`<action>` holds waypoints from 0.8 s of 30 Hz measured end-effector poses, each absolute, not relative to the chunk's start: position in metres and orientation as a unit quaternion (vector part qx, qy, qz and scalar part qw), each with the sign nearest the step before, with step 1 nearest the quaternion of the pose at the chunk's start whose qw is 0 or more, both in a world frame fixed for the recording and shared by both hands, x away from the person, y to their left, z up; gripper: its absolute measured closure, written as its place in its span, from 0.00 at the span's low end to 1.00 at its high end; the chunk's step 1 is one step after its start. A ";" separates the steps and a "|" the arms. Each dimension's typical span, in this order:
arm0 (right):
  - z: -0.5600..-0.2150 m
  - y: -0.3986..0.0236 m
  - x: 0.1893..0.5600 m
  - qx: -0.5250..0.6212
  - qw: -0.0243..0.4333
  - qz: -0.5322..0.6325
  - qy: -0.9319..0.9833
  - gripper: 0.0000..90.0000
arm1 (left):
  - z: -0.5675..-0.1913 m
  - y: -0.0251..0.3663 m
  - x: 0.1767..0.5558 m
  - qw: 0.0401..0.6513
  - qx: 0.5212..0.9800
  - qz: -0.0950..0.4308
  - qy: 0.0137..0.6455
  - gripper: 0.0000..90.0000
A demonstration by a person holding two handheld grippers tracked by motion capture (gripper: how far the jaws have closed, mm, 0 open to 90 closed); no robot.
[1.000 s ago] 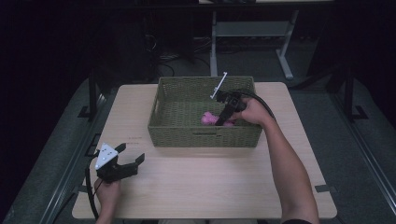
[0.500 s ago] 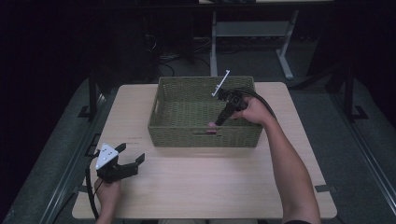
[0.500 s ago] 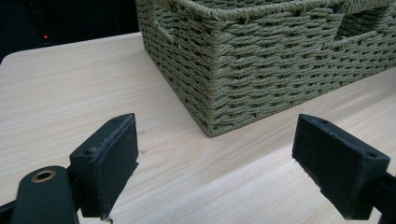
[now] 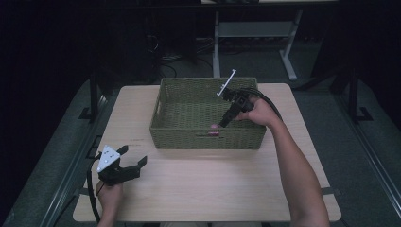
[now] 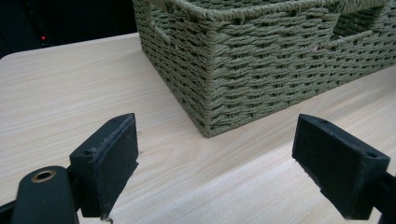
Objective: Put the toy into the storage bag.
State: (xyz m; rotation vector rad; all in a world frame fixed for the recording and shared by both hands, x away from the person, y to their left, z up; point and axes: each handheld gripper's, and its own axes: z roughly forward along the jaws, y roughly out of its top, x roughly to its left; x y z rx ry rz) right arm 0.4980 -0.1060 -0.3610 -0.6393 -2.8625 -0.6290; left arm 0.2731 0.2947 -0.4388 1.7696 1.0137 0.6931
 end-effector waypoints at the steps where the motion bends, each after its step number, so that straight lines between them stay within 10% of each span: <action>1: -0.359 -0.107 0.497 -0.215 0.068 -0.209 -0.952 0.52 | -0.439 0.295 0.273 0.473 0.723 0.284 0.415 0.15; 24: -0.327 -0.124 0.479 -0.234 0.036 -0.250 -0.939 0.35 | -0.439 0.294 0.273 0.473 0.724 0.284 0.415 0.15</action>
